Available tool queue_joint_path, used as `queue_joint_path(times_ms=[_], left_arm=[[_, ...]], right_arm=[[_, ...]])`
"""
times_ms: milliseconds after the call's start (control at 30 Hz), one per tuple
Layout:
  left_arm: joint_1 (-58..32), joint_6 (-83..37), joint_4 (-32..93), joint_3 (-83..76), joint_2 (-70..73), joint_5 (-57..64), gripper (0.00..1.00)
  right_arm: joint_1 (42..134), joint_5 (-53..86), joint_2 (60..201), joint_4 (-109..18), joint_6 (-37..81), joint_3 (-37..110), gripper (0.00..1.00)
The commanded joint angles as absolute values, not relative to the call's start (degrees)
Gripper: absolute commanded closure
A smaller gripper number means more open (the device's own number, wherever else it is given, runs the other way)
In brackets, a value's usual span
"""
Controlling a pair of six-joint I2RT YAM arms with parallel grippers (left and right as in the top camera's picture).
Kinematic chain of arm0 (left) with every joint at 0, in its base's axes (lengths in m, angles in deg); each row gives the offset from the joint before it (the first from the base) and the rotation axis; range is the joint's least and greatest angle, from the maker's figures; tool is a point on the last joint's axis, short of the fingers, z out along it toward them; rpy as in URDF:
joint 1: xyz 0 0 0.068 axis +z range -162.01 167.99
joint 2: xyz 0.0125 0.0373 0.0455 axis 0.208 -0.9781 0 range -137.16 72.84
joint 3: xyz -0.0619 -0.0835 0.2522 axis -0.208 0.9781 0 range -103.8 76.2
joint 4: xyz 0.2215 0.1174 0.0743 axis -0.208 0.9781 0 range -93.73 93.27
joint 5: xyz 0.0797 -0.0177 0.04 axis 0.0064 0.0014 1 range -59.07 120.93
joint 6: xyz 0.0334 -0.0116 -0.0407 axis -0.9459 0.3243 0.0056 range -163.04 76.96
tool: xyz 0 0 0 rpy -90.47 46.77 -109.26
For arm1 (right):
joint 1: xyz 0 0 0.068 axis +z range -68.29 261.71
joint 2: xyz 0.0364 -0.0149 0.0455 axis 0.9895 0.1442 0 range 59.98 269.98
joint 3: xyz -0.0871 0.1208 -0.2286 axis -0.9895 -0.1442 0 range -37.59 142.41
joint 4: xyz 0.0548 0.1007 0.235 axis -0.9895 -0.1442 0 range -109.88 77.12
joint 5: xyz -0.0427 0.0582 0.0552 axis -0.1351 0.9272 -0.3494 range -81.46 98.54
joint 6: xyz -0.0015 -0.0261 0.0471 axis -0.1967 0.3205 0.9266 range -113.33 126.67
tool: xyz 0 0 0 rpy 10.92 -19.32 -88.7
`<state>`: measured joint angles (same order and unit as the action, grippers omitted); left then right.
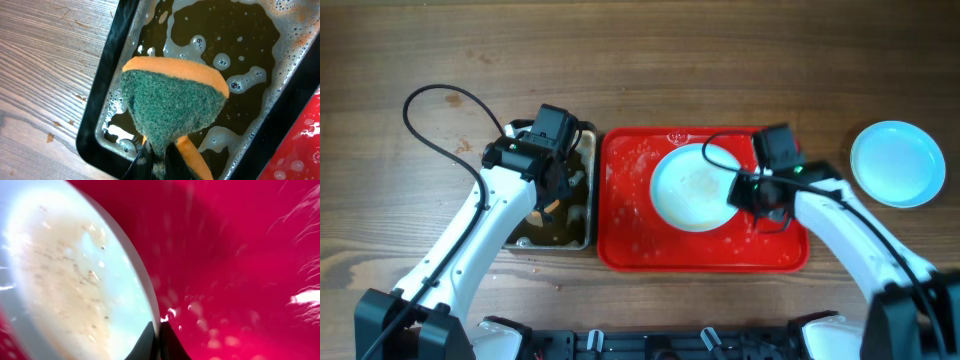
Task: Clean dirty plates on tray and stack at the side
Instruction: 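Carry the plate right and stack it on the cleaned plates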
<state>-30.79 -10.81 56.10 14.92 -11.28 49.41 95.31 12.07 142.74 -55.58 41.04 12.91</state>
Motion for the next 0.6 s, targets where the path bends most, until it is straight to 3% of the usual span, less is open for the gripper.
queue_joint_path(times_ms=[0, 233, 567], left_arm=[[-30.53, -11.27, 56.1, 15.27, -11.67, 49.3, 0.96], [-30.53, -11.29, 54.53, 15.27, -11.67, 48.27, 0.96], [-30.51, -11.29, 54.16, 15.27, -11.72, 48.27, 0.96]], right_arm=[[95.34, -0.96, 139.18, -62.99, 34.99, 23.54, 0.95], [95.34, -26.49, 139.13, -74.16, 30.27, 29.66, 0.95], [95.36, -39.34, 139.13, -59.82, 6.35, 32.43, 0.96]])
